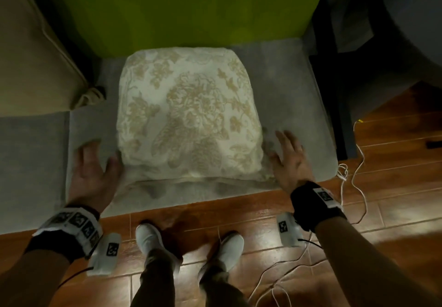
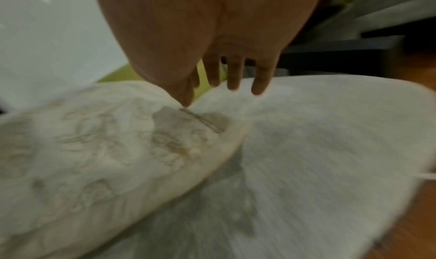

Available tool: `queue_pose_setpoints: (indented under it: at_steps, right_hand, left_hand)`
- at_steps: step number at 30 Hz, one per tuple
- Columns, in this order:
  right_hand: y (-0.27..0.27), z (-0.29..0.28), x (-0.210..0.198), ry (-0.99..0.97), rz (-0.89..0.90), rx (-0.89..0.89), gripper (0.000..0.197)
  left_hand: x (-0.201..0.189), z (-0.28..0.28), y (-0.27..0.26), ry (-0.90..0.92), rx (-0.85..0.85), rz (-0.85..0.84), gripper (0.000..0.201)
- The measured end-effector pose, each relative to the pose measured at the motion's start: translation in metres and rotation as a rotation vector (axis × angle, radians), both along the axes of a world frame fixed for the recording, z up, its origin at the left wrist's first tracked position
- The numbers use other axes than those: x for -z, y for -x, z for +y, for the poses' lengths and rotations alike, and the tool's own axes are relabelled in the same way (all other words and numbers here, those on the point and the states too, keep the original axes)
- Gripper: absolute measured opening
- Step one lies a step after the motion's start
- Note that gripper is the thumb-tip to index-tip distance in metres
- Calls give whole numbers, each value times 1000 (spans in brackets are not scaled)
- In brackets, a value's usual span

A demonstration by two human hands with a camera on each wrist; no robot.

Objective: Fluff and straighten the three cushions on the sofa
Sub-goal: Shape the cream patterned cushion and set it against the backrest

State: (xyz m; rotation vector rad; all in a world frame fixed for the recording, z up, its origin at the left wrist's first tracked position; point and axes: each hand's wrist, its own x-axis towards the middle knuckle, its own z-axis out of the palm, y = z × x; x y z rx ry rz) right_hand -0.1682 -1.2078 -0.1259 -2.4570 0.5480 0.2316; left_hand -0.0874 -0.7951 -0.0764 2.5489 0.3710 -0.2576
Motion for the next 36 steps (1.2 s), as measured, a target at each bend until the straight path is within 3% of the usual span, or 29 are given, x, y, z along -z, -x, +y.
queue_pose_setpoints:
  at_steps: [3, 6, 11, 14, 19, 21, 23, 26, 32, 36]
  right_hand:
    - [-44, 44, -46, 53, -212, -259, 68]
    - [-71, 75, -39, 68, -202, -567, 76]
    - [-58, 45, 11, 91, 323, -679, 95]
    - [-59, 30, 7, 71, 363, -751, 103]
    - [-64, -8, -5, 30, 492, -640, 114]
    - [-68, -28, -11, 49, 521, -536, 93]
    - [-79, -44, -20, 180, 477, -464, 68]
    - [-111, -54, -36, 397, 252, -407, 61]
    - [-206, -20, -85, 436, -35, -475, 52]
    - [-247, 2, -84, 455, 54, -532, 58]
  left_hand:
    - [-22, -40, -22, 35, 297, -86, 70]
    - [-4, -56, -41, -23, 539, 7, 76]
    - [30, -40, -40, -20, 562, 339, 85]
    - [24, -48, -39, -32, 594, 370, 85]
    - [-3, -43, -53, 1, 660, 296, 74]
    - [-12, -35, -60, 79, 638, 234, 72]
    - [-25, -26, -74, 150, 515, 221, 49]
    - [-41, -14, -111, 61, 403, 106, 20]
    - [-44, -14, -195, -36, 334, -30, 26]
    - [-21, -12, -235, 37, 371, 47, 34]
